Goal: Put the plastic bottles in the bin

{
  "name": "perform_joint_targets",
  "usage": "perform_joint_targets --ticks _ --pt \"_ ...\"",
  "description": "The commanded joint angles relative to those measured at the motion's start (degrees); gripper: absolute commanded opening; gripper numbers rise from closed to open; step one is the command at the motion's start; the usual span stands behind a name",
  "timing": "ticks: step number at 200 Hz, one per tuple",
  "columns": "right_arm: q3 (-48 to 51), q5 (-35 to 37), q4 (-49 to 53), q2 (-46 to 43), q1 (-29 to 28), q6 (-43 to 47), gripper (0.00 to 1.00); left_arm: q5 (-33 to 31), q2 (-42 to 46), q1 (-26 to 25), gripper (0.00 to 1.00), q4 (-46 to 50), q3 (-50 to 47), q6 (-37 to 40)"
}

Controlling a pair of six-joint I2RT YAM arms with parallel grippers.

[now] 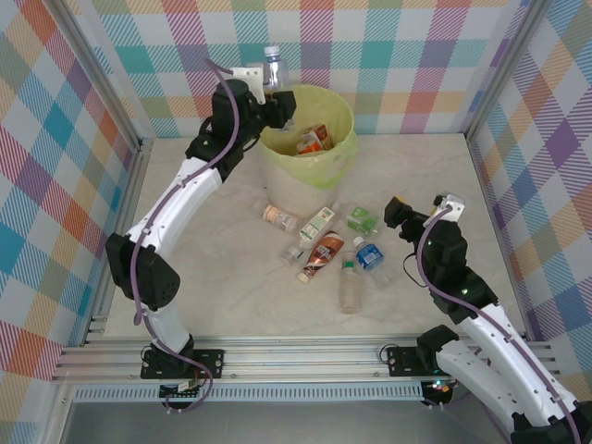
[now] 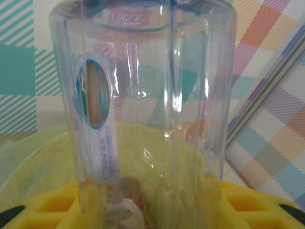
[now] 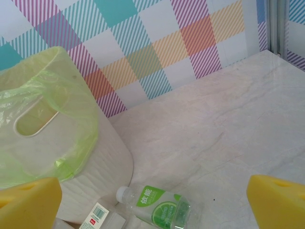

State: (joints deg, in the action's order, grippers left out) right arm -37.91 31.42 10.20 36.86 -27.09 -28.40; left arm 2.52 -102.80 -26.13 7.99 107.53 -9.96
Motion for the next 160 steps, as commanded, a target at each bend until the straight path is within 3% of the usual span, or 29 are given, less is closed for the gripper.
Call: perform_joint_targets --ticks 1,42,59,118,146,160 --pt "0.68 -0.97 1.65 -1.33 -0.34 -1.00 1.00 0.21 -3.53 -0.67 0.50 3.81 4.90 8.34" --pt "-0.54 -1.71 4.23 -0.41 -0.33 0.96 1.00 -1.58 -14.37 -0.68 0.50 21.01 22.57 14.90" --pt "-0.55 -1.78 3.96 -0.04 -0.34 1.22 1.00 -1.28 -15.45 -0.73 0.53 21.83 23.69 14.73" --pt "-0.85 -0.66 4.79 2.38 -0.33 -0.74 1.00 1.68 -12.35 -1.47 0.89 22.33 22.47 9.59" --pt "-1.11 -0.23 5.27 3.60 -0.33 -2.32 1.00 3.50 -9.67 -1.59 1.00 22.44 21.52 6.29" --pt "-1.24 -0.26 5.22 3.99 -0.33 -2.32 1.00 4.46 -8.40 -1.64 1.00 22.34 20.71 5.03"
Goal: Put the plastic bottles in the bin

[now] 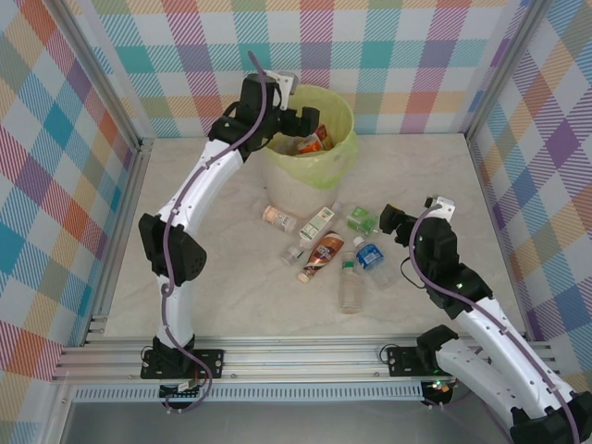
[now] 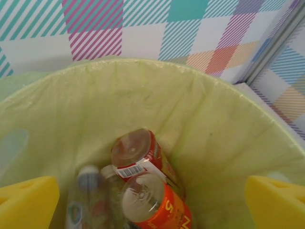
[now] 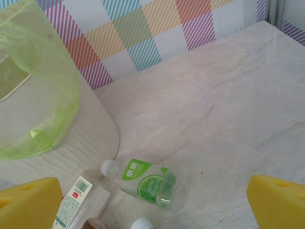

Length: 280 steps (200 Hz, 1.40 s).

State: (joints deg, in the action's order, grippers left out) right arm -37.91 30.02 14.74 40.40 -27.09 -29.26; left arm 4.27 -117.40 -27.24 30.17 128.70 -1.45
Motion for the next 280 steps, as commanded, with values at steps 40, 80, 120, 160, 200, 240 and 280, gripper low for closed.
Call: perform_joint_targets --ticks 40,80,120,160,200,240,280 --pt "-1.27 1.16 1.17 0.21 -0.33 0.86 1.00 3.81 13.32 -0.62 1.00 -4.92 -10.32 -5.73" --pt "-0.77 0.63 1.31 0.72 -0.33 1.22 1.00 0.44 20.03 -0.62 1.00 -9.23 -18.67 -8.15" --pt "-0.36 -3.19 -0.48 2.64 -0.33 1.26 1.00 -4.58 23.27 -0.62 1.00 -13.51 -23.47 -12.81" --pt "-1.83 -5.62 2.88 5.65 -0.33 0.36 1.00 -7.54 28.48 -0.62 1.00 -20.93 -33.27 -18.29" --pt "-0.44 -7.57 4.57 6.31 -0.33 -4.29 1.00 -10.37 35.66 -0.62 1.00 -22.15 -42.68 -20.59" --pt "2.23 -12.07 3.23 6.71 -0.42 -8.32 1.00 -13.16 42.90 -0.48 1.00 -22.78 -52.14 -23.34" --pt "2.19 -13.80 6.26 9.66 -1.78 -11.92 1.00 -14.25 47.84 -0.27 1.00 -23.31 -59.06 -23.77"
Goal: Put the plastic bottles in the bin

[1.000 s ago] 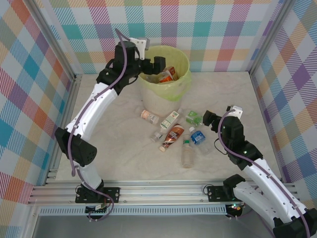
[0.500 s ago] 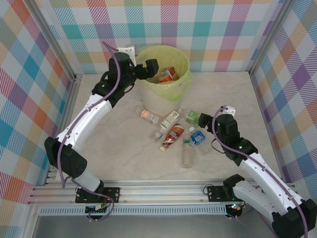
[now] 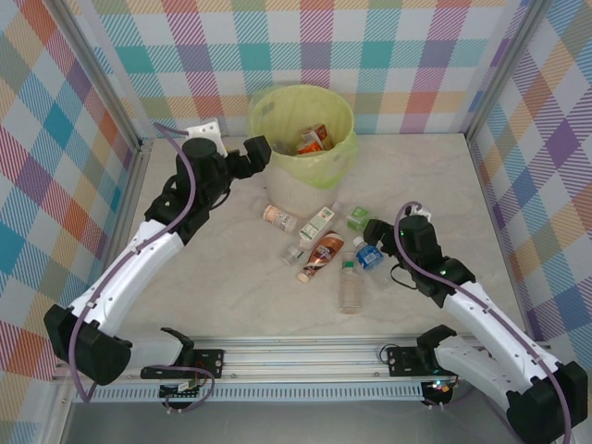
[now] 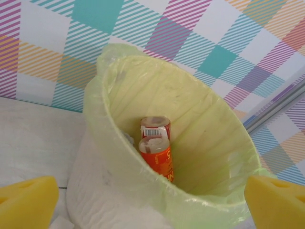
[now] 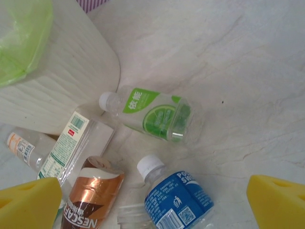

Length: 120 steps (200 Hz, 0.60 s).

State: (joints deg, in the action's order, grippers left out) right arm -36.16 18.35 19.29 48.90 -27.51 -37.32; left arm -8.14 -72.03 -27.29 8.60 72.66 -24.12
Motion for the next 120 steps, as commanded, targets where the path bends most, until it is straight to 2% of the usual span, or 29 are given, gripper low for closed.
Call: perform_joint_targets --ticks 1,26,52,90,120 --pt "0.46 -2.15 1.71 1.22 -1.43 -3.92 1.00 -1.94 2.53 -0.22 1.00 -1.66 -3.17 -1.15" --pt "0.62 -0.96 2.71 3.43 -5.69 -6.27 1.00 -4.14 5.32 0.04 1.00 -0.34 -7.25 -2.40" --pt "-0.52 4.78 7.32 7.93 -11.59 -9.85 1.00 -5.30 7.65 0.82 1.00 0.04 -11.23 -4.30" --pt "-3.43 6.37 14.02 14.83 -20.43 -14.32 1.00 -5.23 8.78 1.49 1.00 3.65 -12.23 -4.60" --pt "-4.16 6.60 14.76 18.69 -26.42 -17.37 0.95 -6.12 9.64 2.27 1.00 3.66 -14.19 -6.08"
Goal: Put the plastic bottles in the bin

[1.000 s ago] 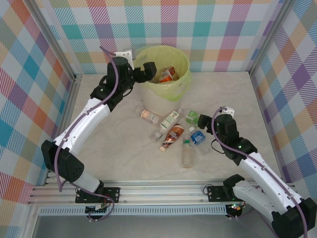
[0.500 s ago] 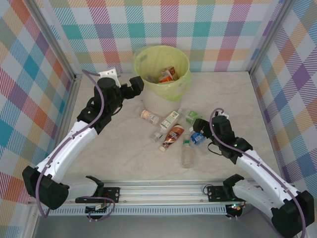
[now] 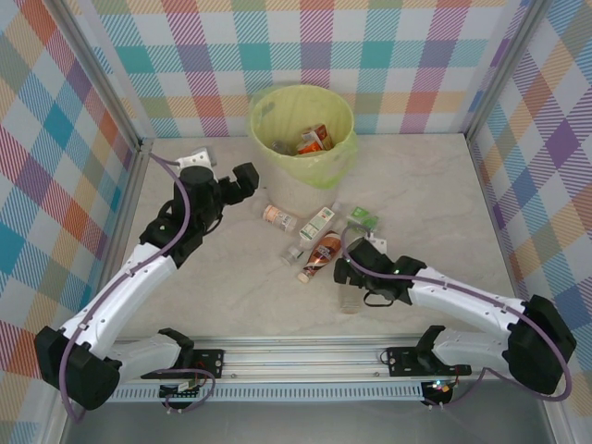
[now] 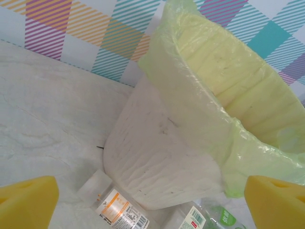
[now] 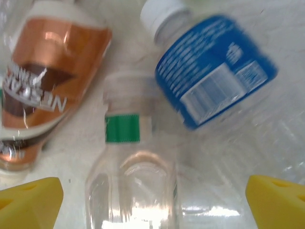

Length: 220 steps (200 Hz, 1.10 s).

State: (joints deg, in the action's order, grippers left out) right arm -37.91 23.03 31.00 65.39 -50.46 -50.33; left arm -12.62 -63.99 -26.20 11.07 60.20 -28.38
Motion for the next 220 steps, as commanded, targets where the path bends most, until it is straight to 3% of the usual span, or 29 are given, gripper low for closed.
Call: perform_joint_targets --ticks 1,107,142,169,220 --pt "-2.46 1.93 3.03 2.34 -3.67 -4.44 0.95 -1.63 1.59 1.21 1.00 1.21 -1.79 -1.92" --pt "-3.00 0.45 -1.37 13.61 -5.68 -4.20 0.79 -0.68 1.99 3.52 1.00 1.85 -3.92 -5.27" --pt "-2.67 1.09 -3.00 15.47 -5.71 -3.49 0.67 -0.04 1.24 3.96 1.00 1.93 -4.07 -6.05" --pt "-2.10 1.74 -2.90 13.46 -5.68 -1.14 0.58 0.95 0.12 4.13 1.00 3.01 -3.42 -5.81" --pt "1.59 2.24 -6.46 2.85 -5.77 4.20 0.52 0.93 -0.28 4.62 1.00 3.42 -4.32 -6.01"
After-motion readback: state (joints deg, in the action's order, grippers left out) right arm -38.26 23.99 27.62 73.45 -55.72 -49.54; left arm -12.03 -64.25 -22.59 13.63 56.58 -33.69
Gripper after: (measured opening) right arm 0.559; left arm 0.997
